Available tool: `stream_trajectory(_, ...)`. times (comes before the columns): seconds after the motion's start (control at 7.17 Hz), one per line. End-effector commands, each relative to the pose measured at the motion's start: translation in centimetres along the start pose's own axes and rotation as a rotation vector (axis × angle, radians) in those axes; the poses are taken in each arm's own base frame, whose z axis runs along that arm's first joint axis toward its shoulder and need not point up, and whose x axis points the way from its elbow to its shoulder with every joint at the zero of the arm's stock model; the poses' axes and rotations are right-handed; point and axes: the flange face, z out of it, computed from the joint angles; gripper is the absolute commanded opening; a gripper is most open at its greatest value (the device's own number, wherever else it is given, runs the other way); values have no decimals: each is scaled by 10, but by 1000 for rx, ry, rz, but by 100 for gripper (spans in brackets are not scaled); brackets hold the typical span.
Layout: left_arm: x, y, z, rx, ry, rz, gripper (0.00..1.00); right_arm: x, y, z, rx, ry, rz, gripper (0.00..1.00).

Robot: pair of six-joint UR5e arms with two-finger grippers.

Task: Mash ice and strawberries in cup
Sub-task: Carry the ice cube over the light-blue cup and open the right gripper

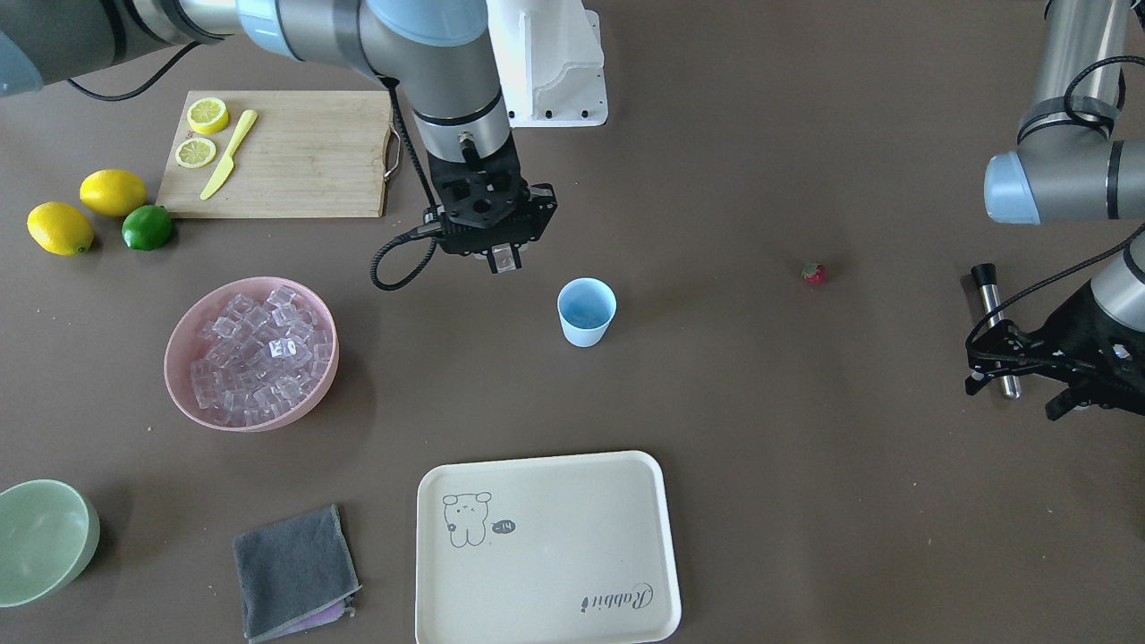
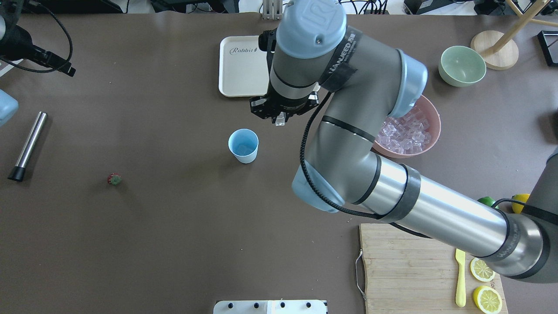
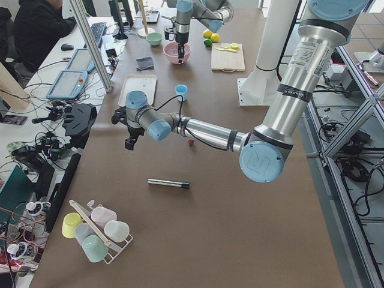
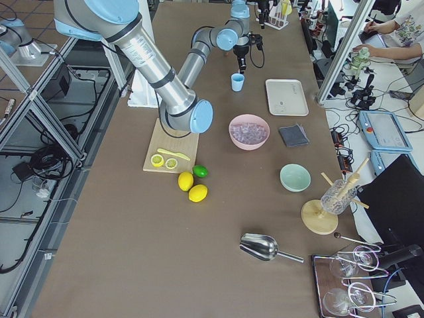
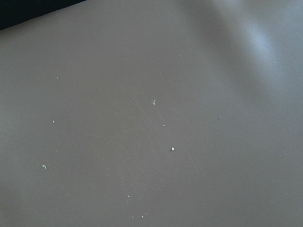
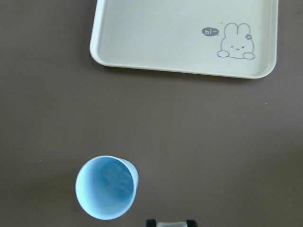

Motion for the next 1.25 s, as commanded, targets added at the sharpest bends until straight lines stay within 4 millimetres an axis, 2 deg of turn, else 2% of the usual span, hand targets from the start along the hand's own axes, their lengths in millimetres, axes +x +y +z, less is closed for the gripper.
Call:
stream_trajectory(0.0, 5, -1, -6, 13, 5, -49, 98, -61, 6, 62, 69, -12, 76, 0)
stream_trajectory(0.14, 4, 3, -5, 8, 6, -53, 98, -60, 0, 82, 68, 7, 80, 0)
stream_trajectory(0.28, 12, 5, -1, 5, 13, -51, 98, -57, -3, 96, 114, 50, 80, 0)
stream_trajectory(0.56, 17, 5, 1, 22, 27, -46, 98, -55, -1, 101, 126, 43, 75, 0)
stream_trajectory(0.7, 19, 4, 1, 23, 29, -44, 98, -57, 10, 109, 114, 45, 61, 28)
stream_trajectory(0.84, 18, 4, 2, 22, 28, -38, 98, -59, 14, 110, 108, 41, 60, 31)
stream_trajectory(0.98, 18, 5, 2, 22, 28, -38, 98, -63, 21, 110, 103, 36, 60, 22)
stream_trajectory(1.12, 18, 5, 2, 21, 28, -38, 98, -60, 23, 111, 102, 34, 59, 37)
